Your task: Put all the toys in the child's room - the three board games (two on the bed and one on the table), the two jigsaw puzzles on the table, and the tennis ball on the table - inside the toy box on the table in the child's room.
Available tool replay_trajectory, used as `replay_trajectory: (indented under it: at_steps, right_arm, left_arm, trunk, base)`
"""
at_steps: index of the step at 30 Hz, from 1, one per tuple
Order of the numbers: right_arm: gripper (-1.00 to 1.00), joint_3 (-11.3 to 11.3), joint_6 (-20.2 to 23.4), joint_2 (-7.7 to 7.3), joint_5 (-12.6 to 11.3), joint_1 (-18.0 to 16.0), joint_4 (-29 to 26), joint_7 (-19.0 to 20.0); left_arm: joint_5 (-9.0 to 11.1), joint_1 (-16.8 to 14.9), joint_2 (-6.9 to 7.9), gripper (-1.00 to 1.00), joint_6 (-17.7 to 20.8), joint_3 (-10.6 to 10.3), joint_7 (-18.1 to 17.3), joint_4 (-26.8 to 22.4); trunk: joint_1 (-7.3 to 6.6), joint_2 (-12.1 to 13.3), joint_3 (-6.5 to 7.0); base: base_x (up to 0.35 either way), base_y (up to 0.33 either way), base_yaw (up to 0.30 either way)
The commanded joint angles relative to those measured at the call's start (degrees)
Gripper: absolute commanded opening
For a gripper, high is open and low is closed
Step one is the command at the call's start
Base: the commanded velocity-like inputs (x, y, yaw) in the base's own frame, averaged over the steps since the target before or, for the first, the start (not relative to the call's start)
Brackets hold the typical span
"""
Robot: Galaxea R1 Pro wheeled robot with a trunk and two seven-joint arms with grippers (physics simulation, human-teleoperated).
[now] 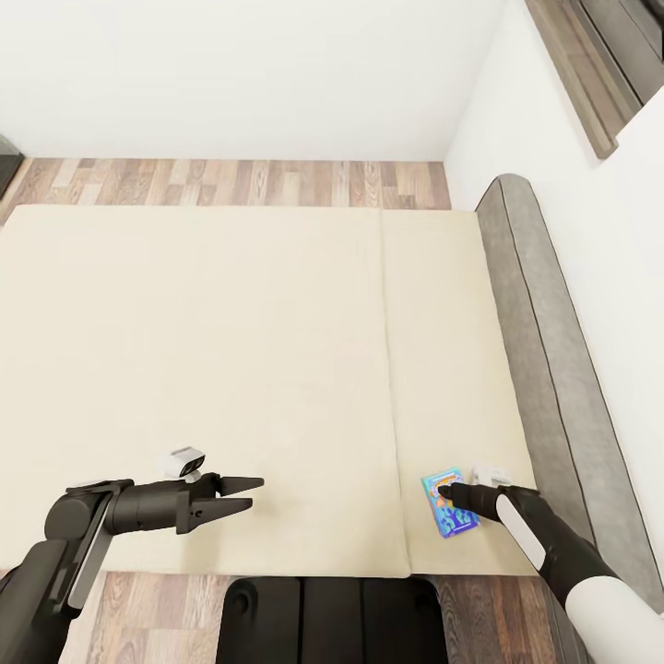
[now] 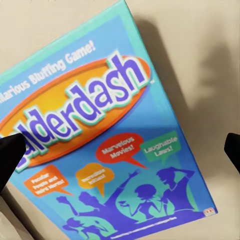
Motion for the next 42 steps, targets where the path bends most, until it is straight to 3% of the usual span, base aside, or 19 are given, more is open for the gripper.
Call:
replay_trajectory:
  at_steps: [1,12,32,42]
  right_arm:
    - [1.0,-0.15,-1.37,0.91,1.64,0.06,0.35,0.3]
    - [1.0,-0.13,-1.37,1.0,1.64,0.06,0.35,0.3]
    - [1.0,0.02,-1.33,1.32,1.64,0.06,-0.65,0.3]
    - [1.0,0.02,0.74,1.48,1.64,0.06,-1.27,0.22]
  left_arm:
    - [-0.04,-0.07,-0.01,1.0,0.59,-0.04,-0.23,0.03]
    - [-0.04,-0.07,0.0,1.0,0.59,-0.02,-0.23,0.03]
    - [-0.13,-0.05,0.0,1.0,0.59,-0.02,-0.23,0.03]
    - [-0.13,-0.08,-0.01,1.0,0.59,-0.02,-0.23,0.03]
  trunk:
    - [0.1,-0.03,-0.04]
    - [0.1,-0.03,0.64]
    - [0.1,-0.03,0.71]
    - [0.1,-0.03,1.16]
  base:
    - [0.0,0.0,0.0]
    - [0.0,0.0,0.0]
    - [0.0,0.0,0.0]
    - [0.0,0.0,0.0]
